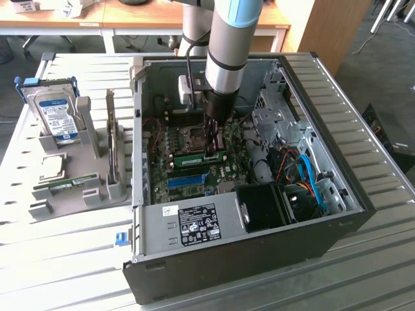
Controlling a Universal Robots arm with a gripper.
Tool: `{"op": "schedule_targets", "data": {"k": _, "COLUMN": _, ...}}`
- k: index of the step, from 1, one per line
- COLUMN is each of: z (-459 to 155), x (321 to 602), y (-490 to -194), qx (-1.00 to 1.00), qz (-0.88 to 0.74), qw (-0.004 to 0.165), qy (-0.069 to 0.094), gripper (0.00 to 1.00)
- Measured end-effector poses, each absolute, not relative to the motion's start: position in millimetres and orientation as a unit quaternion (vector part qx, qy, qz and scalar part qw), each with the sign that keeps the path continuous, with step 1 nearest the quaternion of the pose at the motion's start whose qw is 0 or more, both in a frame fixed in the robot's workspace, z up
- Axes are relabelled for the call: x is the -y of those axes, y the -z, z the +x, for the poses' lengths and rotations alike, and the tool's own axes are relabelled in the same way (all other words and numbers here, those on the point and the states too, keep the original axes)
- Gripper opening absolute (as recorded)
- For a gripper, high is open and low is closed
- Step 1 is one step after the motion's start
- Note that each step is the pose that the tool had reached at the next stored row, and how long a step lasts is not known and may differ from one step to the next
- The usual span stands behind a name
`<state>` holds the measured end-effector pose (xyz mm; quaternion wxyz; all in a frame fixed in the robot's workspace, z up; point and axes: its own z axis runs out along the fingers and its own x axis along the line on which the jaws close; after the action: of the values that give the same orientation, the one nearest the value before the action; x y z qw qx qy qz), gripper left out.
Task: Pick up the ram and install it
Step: 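Insert the ram into the slot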
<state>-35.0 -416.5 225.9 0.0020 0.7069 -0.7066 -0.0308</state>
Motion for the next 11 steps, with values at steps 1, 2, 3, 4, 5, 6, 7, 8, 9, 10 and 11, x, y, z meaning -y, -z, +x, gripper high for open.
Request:
{"op": "schedule_targets", "data": {"k": 1, "z": -35, "x": 417, "y": -226, "qx": 0.707, "qz": 0.707, "qw": 0.002, "qy": 0.031, "gripper": 0.19}}
{"op": "schedule_targets", "data": {"k": 2, "z": -35, "x": 417, "y": -226, "qx": 0.707, "qz": 0.707, "qw": 0.002, "qy": 0.031, "gripper": 0.19}}
{"op": "schedule_targets", "data": {"k": 3, "z": -35, "x": 417, "y": -226, "qx": 0.707, "qz": 0.707, "qw": 0.002, "qy": 0.031, "gripper": 0.19}}
{"op": "schedule_targets", "data": {"k": 4, "z": -35, "x": 417, "y": -226, "qx": 0.707, "qz": 0.707, "qw": 0.002, "qy": 0.031, "gripper": 0.19}}
{"op": "schedule_targets", "data": {"k": 5, "z": -35, "x": 417, "y": -228, "qx": 0.707, "qz": 0.707, "qw": 0.002, "qy": 0.031, "gripper": 0.19}}
{"op": "schedule_targets", "data": {"k": 6, "z": -35, "x": 417, "y": -229, "qx": 0.707, "qz": 0.707, "qw": 0.002, "qy": 0.031, "gripper": 0.19}}
{"op": "schedule_targets", "data": {"k": 7, "z": -35, "x": 417, "y": -231, "qx": 0.707, "qz": 0.707, "qw": 0.002, "qy": 0.031, "gripper": 0.19}}
{"op": "schedule_targets", "data": {"k": 8, "z": -35, "x": 417, "y": -232, "qx": 0.707, "qz": 0.707, "qw": 0.002, "qy": 0.031, "gripper": 0.19}}
{"op": "schedule_targets", "data": {"k": 9, "z": -35, "x": 417, "y": -234, "qx": 0.707, "qz": 0.707, "qw": 0.002, "qy": 0.031, "gripper": 0.19}}
{"op": "schedule_targets", "data": {"k": 10, "z": -35, "x": 417, "y": -236, "qx": 0.707, "qz": 0.707, "qw": 0.002, "qy": 0.031, "gripper": 0.19}}
{"op": "schedule_targets", "data": {"k": 11, "z": -35, "x": 417, "y": -238, "qx": 0.707, "qz": 0.707, "qw": 0.002, "qy": 0.031, "gripper": 0.19}}
